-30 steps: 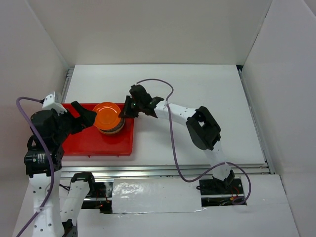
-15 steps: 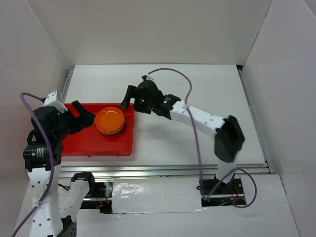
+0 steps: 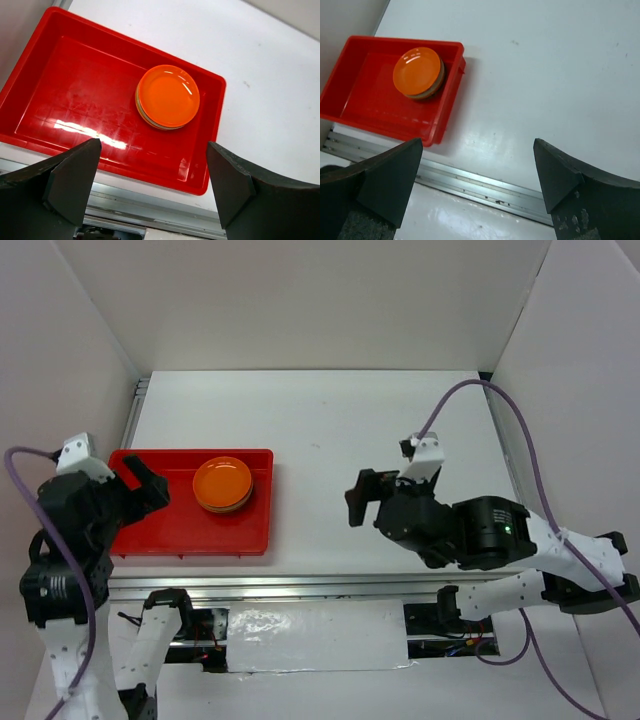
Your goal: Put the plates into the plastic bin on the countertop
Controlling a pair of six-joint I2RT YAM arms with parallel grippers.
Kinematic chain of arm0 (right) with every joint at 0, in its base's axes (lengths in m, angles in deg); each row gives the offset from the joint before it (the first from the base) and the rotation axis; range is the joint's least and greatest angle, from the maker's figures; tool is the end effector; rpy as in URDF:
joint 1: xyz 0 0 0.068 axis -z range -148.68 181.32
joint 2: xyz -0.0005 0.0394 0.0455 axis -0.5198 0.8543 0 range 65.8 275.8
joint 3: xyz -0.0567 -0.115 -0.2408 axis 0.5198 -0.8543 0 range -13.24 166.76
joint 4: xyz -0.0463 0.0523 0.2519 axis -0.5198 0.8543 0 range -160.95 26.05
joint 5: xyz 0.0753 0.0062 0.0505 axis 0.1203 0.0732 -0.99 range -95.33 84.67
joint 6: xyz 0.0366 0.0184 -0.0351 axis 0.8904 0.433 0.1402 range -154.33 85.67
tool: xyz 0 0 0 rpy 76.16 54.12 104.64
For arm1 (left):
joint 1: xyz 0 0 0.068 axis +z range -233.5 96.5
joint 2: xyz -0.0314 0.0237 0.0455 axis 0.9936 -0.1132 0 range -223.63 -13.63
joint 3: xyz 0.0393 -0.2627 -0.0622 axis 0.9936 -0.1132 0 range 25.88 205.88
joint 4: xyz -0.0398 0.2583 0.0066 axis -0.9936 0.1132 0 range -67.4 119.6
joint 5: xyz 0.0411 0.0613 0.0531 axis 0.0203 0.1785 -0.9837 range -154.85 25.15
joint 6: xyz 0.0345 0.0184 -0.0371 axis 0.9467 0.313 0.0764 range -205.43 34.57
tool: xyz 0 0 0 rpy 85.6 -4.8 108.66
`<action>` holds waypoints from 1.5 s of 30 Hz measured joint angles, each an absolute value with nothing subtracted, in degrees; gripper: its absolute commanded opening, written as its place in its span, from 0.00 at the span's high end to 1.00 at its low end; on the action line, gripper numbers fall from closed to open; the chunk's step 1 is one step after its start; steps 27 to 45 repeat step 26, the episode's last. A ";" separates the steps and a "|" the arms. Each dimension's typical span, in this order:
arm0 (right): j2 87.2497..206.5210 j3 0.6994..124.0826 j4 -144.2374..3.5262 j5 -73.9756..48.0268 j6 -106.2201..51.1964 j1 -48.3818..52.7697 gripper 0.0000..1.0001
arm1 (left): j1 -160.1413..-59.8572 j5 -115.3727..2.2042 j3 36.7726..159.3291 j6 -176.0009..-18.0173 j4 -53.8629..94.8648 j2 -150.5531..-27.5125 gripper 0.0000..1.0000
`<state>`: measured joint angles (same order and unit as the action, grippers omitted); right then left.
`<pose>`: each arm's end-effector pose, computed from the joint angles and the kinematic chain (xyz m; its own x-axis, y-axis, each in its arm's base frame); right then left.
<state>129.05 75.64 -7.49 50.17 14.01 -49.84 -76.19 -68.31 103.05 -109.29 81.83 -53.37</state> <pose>0.0552 0.1640 0.4516 -0.4060 0.1427 -0.9027 -0.2350 0.9382 0.2541 0.0759 0.0119 0.4381 -0.2629 -0.4408 -0.8582 -0.3161 0.8798 -0.3551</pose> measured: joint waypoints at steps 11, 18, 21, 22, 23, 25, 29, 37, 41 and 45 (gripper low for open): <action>102.25 62.02 2.85 50.63 21.79 -52.31 0.00 | -78.22 -68.31 95.62 -109.61 86.28 -36.13 0.01; 102.12 61.65 4.64 50.78 25.35 -52.31 0.00 | -78.77 -70.60 94.98 -109.79 87.77 -36.19 0.01; 104.04 61.65 4.68 50.76 26.51 -52.31 0.00 | -78.77 -70.76 94.98 -109.81 87.77 -36.02 0.01; 104.37 61.61 4.71 50.74 26.75 -52.31 0.00 | -78.77 -70.82 94.98 -109.81 87.77 -35.91 0.01; 104.48 61.54 4.71 50.76 26.97 -52.31 0.00 | -78.77 -70.89 94.98 -109.81 87.79 -35.84 0.01; 104.31 61.43 4.75 50.81 27.41 -52.31 0.00 | -78.77 -71.00 94.98 -109.81 87.79 -35.82 0.01; 104.11 61.37 4.77 50.81 27.54 -52.31 0.00 | -78.77 -71.00 94.98 -109.81 87.79 -35.82 0.01; 104.11 61.37 4.77 50.81 27.54 -52.31 0.00 | -78.77 -71.00 94.98 -109.81 87.79 -35.82 0.01; 104.11 61.37 4.77 50.81 27.54 -52.31 0.00 | -78.77 -71.00 94.98 -109.81 87.79 -35.82 0.01; 104.11 61.37 4.77 50.81 27.54 -52.31 0.00 | -78.77 -71.00 94.98 -109.81 87.79 -35.82 0.01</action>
